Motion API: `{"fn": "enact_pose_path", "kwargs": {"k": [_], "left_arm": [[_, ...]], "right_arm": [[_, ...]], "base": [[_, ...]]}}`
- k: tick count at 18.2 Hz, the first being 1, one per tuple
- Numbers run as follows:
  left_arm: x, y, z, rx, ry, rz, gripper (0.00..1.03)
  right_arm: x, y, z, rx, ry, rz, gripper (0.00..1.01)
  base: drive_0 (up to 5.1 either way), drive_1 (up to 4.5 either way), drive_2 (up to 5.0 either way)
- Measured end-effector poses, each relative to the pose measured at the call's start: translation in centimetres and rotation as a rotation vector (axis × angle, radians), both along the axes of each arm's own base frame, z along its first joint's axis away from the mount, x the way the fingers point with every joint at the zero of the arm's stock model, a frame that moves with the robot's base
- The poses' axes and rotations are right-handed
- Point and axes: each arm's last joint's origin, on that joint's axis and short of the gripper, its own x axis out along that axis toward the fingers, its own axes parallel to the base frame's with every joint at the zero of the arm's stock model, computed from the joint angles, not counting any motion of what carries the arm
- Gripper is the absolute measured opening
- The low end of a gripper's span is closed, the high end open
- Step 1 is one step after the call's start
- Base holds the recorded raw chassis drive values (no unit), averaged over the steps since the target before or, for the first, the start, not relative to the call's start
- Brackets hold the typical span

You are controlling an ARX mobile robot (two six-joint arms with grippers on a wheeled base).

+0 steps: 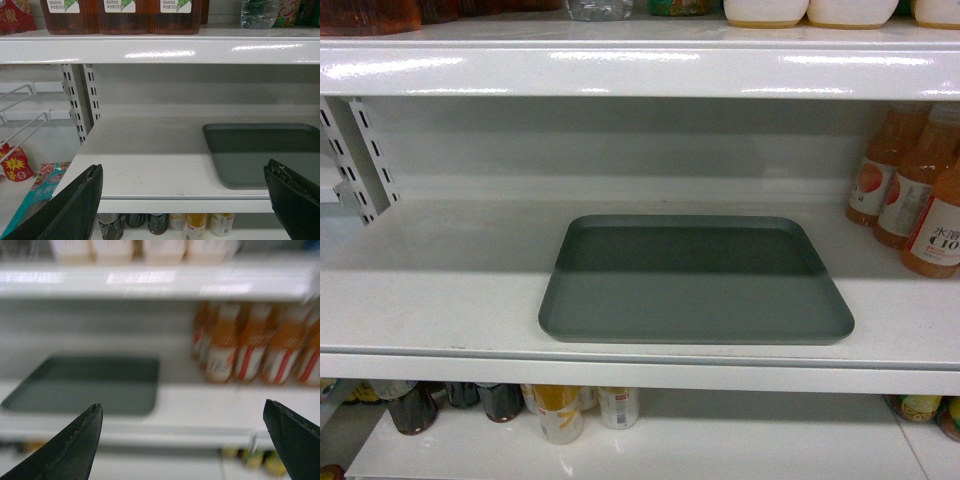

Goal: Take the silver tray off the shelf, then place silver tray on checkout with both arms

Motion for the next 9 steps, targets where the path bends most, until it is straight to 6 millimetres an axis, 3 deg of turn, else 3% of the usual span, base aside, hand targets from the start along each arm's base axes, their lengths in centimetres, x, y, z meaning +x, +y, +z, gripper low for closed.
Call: {"fn": "enact_pose_path", "kwargs": {"k": [2,5,9], "left_arm": [[0.6,-0.4,0.0,0.026,0.355,0.150,0.98],[2.9,-0.5,-0.8,0.076,0.480,0.230,0.98],[10.4,-1.8,-3.2,0.091,0.569,0.105,0.98]], "right_arm": [[1.1,0.0,-0.6,0.051,0.297,0.144,0.98],[2.8,0.6,-1.4,0.056,0.368,0.229,0.98],[8.9,2.4,-2.8,0.072,0.445,0.276,0.98]], "base": [[0.0,0.00,0.0],[0.0,0.00,0.0],[0.0,0.00,0.0]]}}
